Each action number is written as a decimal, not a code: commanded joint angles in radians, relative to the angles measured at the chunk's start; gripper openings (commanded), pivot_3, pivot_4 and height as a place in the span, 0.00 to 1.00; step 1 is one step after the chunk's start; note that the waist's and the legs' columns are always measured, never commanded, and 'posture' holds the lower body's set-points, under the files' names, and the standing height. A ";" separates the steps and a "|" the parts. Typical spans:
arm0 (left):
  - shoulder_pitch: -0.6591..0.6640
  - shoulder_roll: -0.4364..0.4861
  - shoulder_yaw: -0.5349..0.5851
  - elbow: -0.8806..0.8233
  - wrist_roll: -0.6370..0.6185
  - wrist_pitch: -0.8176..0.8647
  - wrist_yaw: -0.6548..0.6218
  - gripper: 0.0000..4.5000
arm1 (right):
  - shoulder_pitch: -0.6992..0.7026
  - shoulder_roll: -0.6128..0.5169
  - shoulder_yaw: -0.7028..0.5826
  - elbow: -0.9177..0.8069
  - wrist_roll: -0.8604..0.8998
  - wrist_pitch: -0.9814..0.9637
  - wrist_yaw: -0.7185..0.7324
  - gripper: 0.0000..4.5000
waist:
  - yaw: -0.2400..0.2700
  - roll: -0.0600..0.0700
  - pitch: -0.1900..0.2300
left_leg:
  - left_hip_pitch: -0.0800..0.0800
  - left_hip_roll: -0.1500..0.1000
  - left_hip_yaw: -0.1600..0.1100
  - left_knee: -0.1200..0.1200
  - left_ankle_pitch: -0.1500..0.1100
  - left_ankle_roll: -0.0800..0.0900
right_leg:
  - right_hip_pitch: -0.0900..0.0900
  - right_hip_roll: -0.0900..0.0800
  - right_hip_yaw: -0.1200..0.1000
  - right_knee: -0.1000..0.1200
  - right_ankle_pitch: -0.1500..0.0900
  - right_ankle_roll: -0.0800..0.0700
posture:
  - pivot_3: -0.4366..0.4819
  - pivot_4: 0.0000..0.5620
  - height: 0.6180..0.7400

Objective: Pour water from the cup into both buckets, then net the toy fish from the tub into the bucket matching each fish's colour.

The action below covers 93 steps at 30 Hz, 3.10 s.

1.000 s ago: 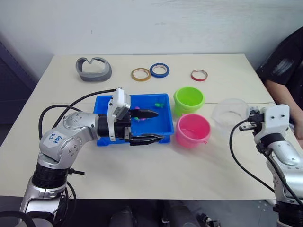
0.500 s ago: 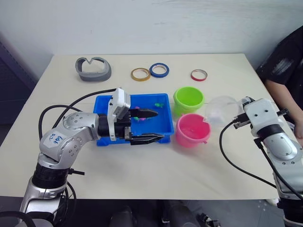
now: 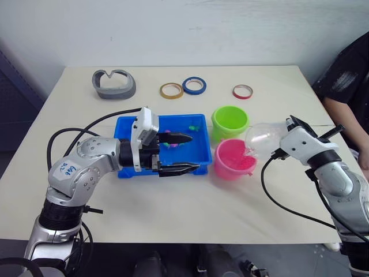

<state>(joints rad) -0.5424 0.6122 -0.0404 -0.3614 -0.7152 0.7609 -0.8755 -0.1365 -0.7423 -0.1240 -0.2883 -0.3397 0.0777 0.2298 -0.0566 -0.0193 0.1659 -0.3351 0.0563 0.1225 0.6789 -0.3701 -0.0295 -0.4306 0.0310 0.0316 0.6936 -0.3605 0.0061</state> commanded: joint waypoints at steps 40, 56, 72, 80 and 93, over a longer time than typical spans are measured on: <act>-0.051 -0.030 0.052 0.121 0.113 -0.039 0.114 1.00 | -0.679 0.167 0.019 0.759 0.235 0.060 0.000 0.02 | -0.022 0.000 0.000 | -0.001 0.000 0.002 0.001 0.000 0.001 | -0.004 0.000 0.001 0.002 0.000 0.000 | 0.48 0.27 1.00; -0.034 -0.028 0.068 0.100 0.109 -0.029 0.128 1.00 | -0.849 0.129 0.219 1.046 -0.001 -0.228 -0.115 0.02 | -0.031 0.000 0.000 | -0.004 0.000 0.004 0.001 0.001 0.000 | -0.008 0.000 0.002 0.005 0.000 0.000 | 0.48 0.27 1.00; -0.033 -0.024 0.078 0.105 0.109 -0.030 0.132 1.00 | -0.931 0.085 0.405 1.152 -0.252 -0.419 -0.275 0.02 | -0.033 0.000 0.000 | -0.004 0.000 0.005 0.001 0.001 0.000 | -0.009 0.000 0.003 0.006 0.000 0.000 | 0.48 0.27 1.00; -0.030 -0.030 0.081 0.102 0.105 -0.025 0.137 1.00 | -0.955 0.071 0.468 1.137 -0.356 -0.457 -0.348 0.02 | -0.035 0.000 0.000 | -0.004 0.000 0.005 0.001 0.001 0.000 | -0.010 0.000 0.003 0.006 0.000 0.000 | 0.48 0.27 1.00; -0.029 -0.032 0.079 0.103 0.103 -0.025 0.138 1.00 | -0.983 0.033 0.557 1.116 -0.521 -0.510 -0.485 0.02 | -0.036 0.000 0.000 | -0.005 0.000 0.005 0.001 0.001 0.000 | -0.010 0.000 0.003 0.006 0.000 0.000 | 0.48 0.27 1.00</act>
<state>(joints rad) -0.5721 0.5828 0.0194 -0.2239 -0.6008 0.7411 -0.7352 -1.0899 -0.6905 0.4460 0.8654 -0.8593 -0.4216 -0.2268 -0.0923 -0.0192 0.1659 -0.3401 0.0564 0.1276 0.6802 -0.3693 -0.0294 -0.4410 0.0307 0.0349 0.7002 -0.3604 0.0059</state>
